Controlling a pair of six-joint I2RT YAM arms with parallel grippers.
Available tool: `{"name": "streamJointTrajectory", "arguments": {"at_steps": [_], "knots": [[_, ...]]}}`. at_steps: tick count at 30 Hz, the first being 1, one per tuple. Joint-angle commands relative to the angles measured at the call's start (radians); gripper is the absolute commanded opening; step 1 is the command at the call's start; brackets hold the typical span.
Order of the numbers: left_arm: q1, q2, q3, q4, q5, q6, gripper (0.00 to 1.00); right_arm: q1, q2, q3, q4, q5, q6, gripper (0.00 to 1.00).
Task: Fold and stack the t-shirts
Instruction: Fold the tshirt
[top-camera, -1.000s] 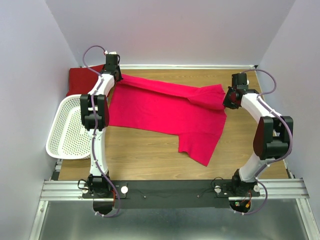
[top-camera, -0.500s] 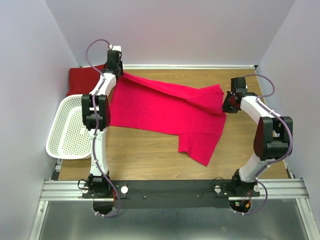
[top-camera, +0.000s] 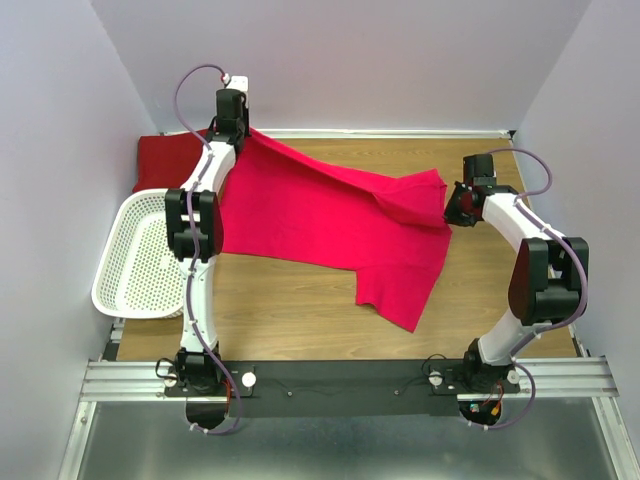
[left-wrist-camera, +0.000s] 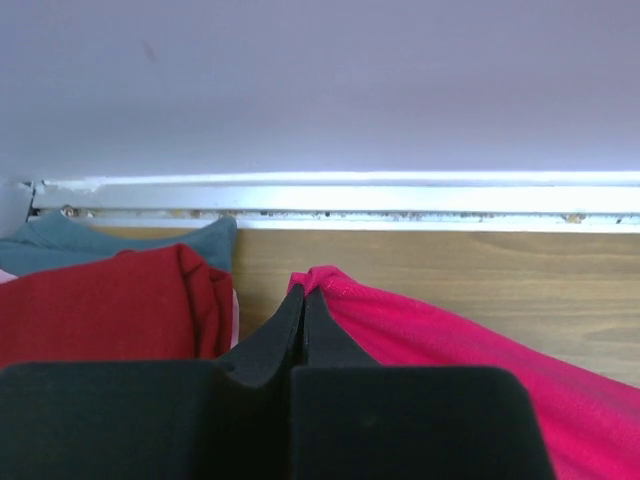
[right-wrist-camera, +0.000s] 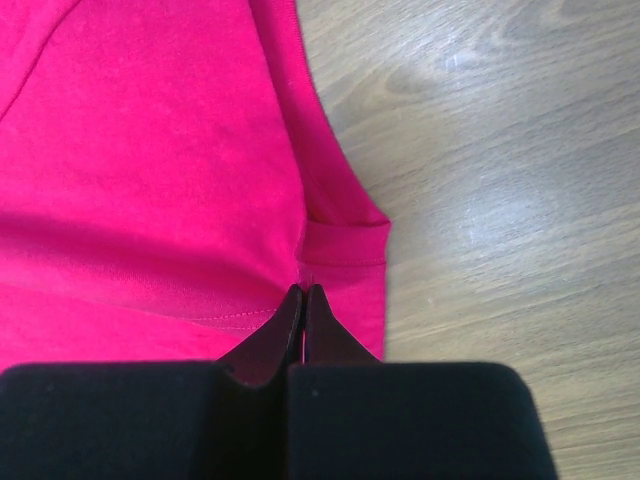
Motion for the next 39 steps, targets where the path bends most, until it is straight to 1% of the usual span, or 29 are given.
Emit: {"name": "streamJointTrajectory", "arguments": {"at_steps": [1, 13, 17, 21, 22, 25, 26, 27, 28, 30, 31, 33, 34, 36, 38, 39], "knots": [[0.011, 0.031, -0.018, 0.000, -0.035, -0.014, 0.00, -0.007, -0.025, -0.029, -0.040, -0.020, 0.009, 0.02], [0.022, 0.071, 0.028, -0.210, -0.063, -0.111, 0.00, -0.009, -0.031, -0.063, -0.043, -0.043, 0.017, 0.02], [0.029, 0.060, 0.019, -0.271, -0.107, -0.157, 0.00, -0.007, -0.027, -0.073, -0.043, -0.044, 0.018, 0.03], [0.034, 0.065, 0.001, -0.299, -0.126, -0.192, 0.00, -0.007, -0.011, -0.080, -0.043, -0.070, 0.023, 0.10], [0.035, 0.065, -0.007, -0.307, -0.129, -0.200, 0.00, -0.007, -0.010, -0.078, -0.045, -0.099, 0.024, 0.12], [0.043, 0.053, -0.040, -0.316, -0.138, -0.232, 0.00, -0.007, -0.022, -0.077, -0.043, -0.103, 0.027, 0.13], [0.043, 0.042, -0.053, -0.308, -0.133, -0.244, 0.02, -0.007, -0.027, -0.078, -0.043, -0.096, 0.027, 0.13], [0.045, 0.036, -0.073, -0.302, -0.130, -0.249, 0.05, -0.007, -0.033, -0.080, -0.043, -0.093, 0.026, 0.13], [0.046, 0.031, -0.080, -0.296, -0.126, -0.252, 0.09, -0.007, -0.039, -0.083, -0.043, -0.087, 0.030, 0.16], [0.046, 0.022, -0.090, -0.291, -0.124, -0.257, 0.23, -0.007, -0.062, -0.089, -0.034, -0.081, 0.035, 0.20], [0.046, 0.014, -0.097, -0.290, -0.124, -0.266, 0.33, -0.007, -0.076, -0.101, -0.028, -0.055, 0.041, 0.27], [0.045, -0.010, -0.119, -0.279, -0.098, -0.274, 0.54, -0.007, -0.111, -0.115, 0.003, -0.046, 0.046, 0.32], [0.045, -0.019, -0.126, -0.276, -0.087, -0.278, 0.58, -0.007, -0.120, -0.116, 0.011, -0.041, 0.052, 0.38], [0.040, -0.056, -0.154, -0.270, -0.061, -0.290, 0.68, -0.007, -0.141, -0.119, 0.037, -0.043, 0.056, 0.41], [0.026, -0.097, -0.177, -0.265, -0.052, -0.304, 0.70, -0.007, -0.149, -0.118, 0.069, -0.070, 0.041, 0.41], [0.022, -0.111, -0.203, -0.267, -0.051, -0.307, 0.71, -0.005, -0.149, -0.118, 0.080, -0.111, 0.040, 0.41]]}}
